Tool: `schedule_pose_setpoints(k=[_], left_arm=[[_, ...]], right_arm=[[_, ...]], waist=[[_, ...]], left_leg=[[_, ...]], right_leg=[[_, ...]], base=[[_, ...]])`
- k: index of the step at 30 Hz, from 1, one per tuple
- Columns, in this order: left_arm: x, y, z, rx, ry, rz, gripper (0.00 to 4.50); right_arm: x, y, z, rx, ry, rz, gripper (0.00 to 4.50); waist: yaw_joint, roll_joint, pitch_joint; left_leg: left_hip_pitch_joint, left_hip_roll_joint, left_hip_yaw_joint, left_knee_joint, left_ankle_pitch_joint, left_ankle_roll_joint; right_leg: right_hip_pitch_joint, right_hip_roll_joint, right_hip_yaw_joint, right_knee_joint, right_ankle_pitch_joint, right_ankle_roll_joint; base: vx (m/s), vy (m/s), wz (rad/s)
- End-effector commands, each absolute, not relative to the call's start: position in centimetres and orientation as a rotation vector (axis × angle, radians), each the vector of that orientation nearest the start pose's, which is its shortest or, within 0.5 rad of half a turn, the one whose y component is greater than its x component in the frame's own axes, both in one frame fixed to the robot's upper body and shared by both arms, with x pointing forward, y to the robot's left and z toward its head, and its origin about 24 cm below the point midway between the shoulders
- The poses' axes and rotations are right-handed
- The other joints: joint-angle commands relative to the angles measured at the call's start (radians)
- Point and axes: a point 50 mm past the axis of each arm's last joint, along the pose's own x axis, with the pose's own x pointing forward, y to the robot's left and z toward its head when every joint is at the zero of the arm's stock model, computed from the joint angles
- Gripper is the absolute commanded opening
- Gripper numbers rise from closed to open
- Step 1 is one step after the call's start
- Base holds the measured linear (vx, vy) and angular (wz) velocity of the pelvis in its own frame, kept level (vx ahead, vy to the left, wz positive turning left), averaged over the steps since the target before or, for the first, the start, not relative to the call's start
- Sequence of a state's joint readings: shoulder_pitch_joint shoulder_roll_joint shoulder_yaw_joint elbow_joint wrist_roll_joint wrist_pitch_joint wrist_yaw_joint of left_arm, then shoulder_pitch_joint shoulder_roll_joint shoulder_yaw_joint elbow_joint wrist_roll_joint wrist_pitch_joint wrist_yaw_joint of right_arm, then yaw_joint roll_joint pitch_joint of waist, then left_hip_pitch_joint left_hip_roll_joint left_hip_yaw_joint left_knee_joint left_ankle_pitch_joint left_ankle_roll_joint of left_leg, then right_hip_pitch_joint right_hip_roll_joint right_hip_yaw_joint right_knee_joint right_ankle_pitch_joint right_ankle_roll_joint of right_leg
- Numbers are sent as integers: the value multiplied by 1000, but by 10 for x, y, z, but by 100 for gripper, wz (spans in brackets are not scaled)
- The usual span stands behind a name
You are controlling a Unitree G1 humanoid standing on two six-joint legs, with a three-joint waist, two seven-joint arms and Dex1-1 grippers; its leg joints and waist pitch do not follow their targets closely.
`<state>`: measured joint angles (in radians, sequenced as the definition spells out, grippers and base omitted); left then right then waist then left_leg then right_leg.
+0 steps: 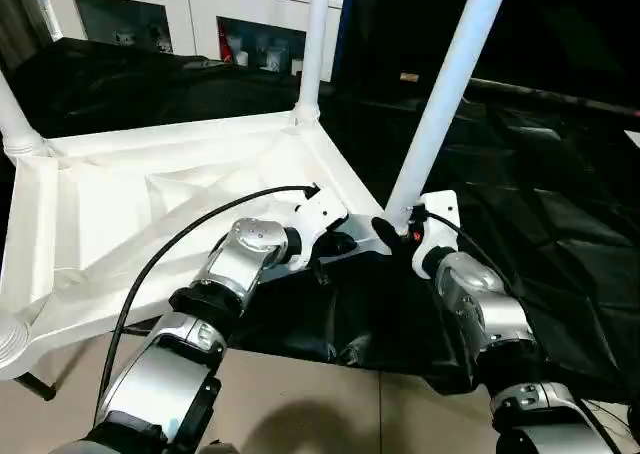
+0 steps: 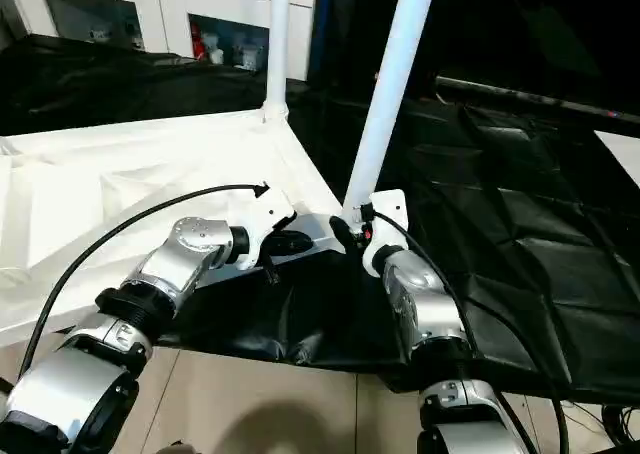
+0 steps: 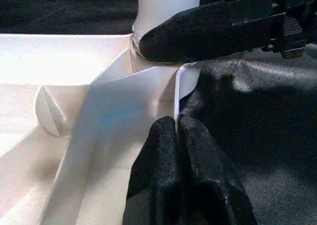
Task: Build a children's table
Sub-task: Rotate leg to tighten
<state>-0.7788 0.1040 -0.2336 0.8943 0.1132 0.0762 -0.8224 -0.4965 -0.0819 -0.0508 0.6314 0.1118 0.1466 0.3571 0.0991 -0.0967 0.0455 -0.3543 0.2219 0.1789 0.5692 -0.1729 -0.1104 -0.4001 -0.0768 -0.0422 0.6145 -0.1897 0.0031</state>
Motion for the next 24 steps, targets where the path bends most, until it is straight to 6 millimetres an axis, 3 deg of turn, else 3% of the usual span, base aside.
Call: schedule_pose_setpoints(k=[1,4,5,7,8,11,12,16,20,24], left_arm=[[345,46,49,351,343,-1103,0],[345,49,49,364,330,-1112,0],[345,51,49,364,320,-1119,0],[344,55,54,364,237,-1146,0],[344,55,54,363,235,-1147,0],[345,59,59,326,185,-1130,0],[345,60,60,325,173,-1136,0],[342,69,71,280,103,-1167,0],[334,84,80,242,106,-1215,21],[316,107,87,184,129,-1246,51]], right_arm=[[328,-97,30,97,261,553,331],[327,-103,32,93,248,564,340],[327,-107,34,76,237,569,373],[325,-131,40,26,214,616,373],[324,-131,40,26,214,618,373],[319,-156,44,7,214,659,373],[316,-163,44,0,216,671,373],[305,-192,49,-13,235,718,373],[296,-203,49,-30,265,758,380],[292,-209,49,-45,276,758,382]], waist=[[-3,5,-56],[2,1,-56],[1,-1,-56],[4,-5,-54],[6,-4,-55],[7,-4,-59],[8,-3,-63],[9,-10,-65],[4,-9,-60],[-7,-2,-54]], left_leg=[[5,5,5,-62,-192,19],[5,6,4,-62,-196,24],[5,6,4,-63,-196,25],[1,6,3,-63,-197,33],[2,6,4,-61,-196,39],[0,9,3,-58,-157,54],[-2,9,3,-54,-128,59],[-4,7,8,-44,-59,108],[-2,10,10,-45,-101,113],[1,19,8,-55,-166,68]], right_leg=[[43,-51,33,-76,-176,-166],[43,-53,33,-77,-194,-161],[44,-53,33,-77,-195,-161],[47,-54,31,-80,-207,-153],[48,-54,32,-81,-202,-152],[48,-54,31,-70,-123,-174],[55,-53,30,-62,-69,-188],[59,-48,29,-46,104,-250],[54,-51,28,-53,26,-254],[46,-52,29,-59,-94,-237]], base=[[0,0,0],[0,0,0],[0,0,0],[0,0,0],[0,0,0],[0,0,0],[0,0,0],[0,0,0],[0,0,0],[0,0,0]])
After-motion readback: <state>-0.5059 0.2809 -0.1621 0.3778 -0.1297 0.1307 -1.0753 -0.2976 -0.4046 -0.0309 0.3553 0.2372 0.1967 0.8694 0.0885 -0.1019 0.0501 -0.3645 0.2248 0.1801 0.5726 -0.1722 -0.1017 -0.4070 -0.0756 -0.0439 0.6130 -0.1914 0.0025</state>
